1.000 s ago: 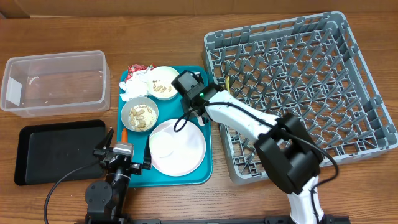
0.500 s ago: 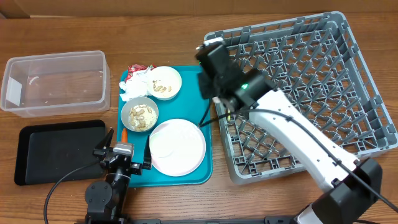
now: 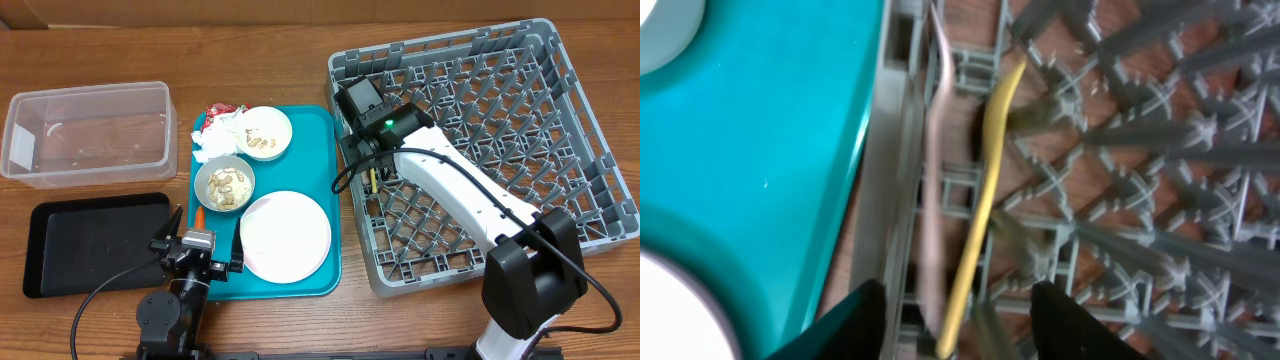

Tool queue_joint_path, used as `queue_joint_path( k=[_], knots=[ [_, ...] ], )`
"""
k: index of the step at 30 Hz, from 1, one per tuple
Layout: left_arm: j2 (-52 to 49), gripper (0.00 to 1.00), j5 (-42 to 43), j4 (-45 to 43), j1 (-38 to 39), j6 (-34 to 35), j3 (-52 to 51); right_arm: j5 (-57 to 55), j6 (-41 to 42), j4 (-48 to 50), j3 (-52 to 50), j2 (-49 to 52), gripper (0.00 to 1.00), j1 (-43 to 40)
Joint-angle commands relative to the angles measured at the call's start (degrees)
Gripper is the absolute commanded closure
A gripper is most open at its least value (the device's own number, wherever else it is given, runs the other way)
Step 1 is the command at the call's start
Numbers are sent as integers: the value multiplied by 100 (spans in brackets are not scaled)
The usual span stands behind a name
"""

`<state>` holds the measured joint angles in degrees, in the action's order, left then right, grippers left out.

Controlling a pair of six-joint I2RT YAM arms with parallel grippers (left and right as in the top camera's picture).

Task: Sort waste into correct bins and load items into the dishwasher rack
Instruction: 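Place the white fork upright in the dish rack beside the spoon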

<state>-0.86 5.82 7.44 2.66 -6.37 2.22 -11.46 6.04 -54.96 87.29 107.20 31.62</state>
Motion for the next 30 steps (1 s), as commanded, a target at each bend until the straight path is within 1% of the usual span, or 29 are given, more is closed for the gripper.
queue_joint_path(
  k=[1,5,8,12,15,17,18,20,23,24,25,27,28,29,30],
  knots=[
    [55,0,-4,-24,-7,37,-42,238,195,-275,404,-422,48,109],
    [55,0,-4,-26,-7,37,-42,1106,258,-378,560,-942,46,177],
    [55,0,-4,-24,-7,37,-42,1718,457,-326,560,-1421,43,186],
    [55,0,103,-164,-2,39,-42,1827,951,-372,560,-1965,42,186],
    [55,0,896,-186,0,125,-42,1827,1539,-483,560,-2326,39,175],
    [55,0,1169,-125,0,129,-42,1864,1792,-546,560,-2485,36,168],
    [55,0,1294,-131,0,168,-42,1893,1954,-562,560,-2575,32,168],
    [55,0,1746,-149,0,533,-42,1976,2197,-564,560,-2699,24,168],
    [55,0,2518,-160,0,1410,-42,2074,2413,-562,560,-2868,19,168],
    [55,0,2555,-238,0,1593,-42,2079,2424,-562,560,-2920,17,168],
    [55,0,2573,-310,0,1867,-37,2076,2424,-566,560,-2970,13,168],
    [55,0,2577,-291,0,2450,81,2076,2424,-588,560,-3071,8,168],
    [55,0,2575,-247,0,2625,210,2076,2424,-603,560,-3115,5,168],
    [52,0,2575,-146,0,2643,369,2081,2424,-619,560,-3156,0,168],
    [44,0,2509,26,0,2632,610,2083,2424,-636,560,-3200,0,168]
  ],
)
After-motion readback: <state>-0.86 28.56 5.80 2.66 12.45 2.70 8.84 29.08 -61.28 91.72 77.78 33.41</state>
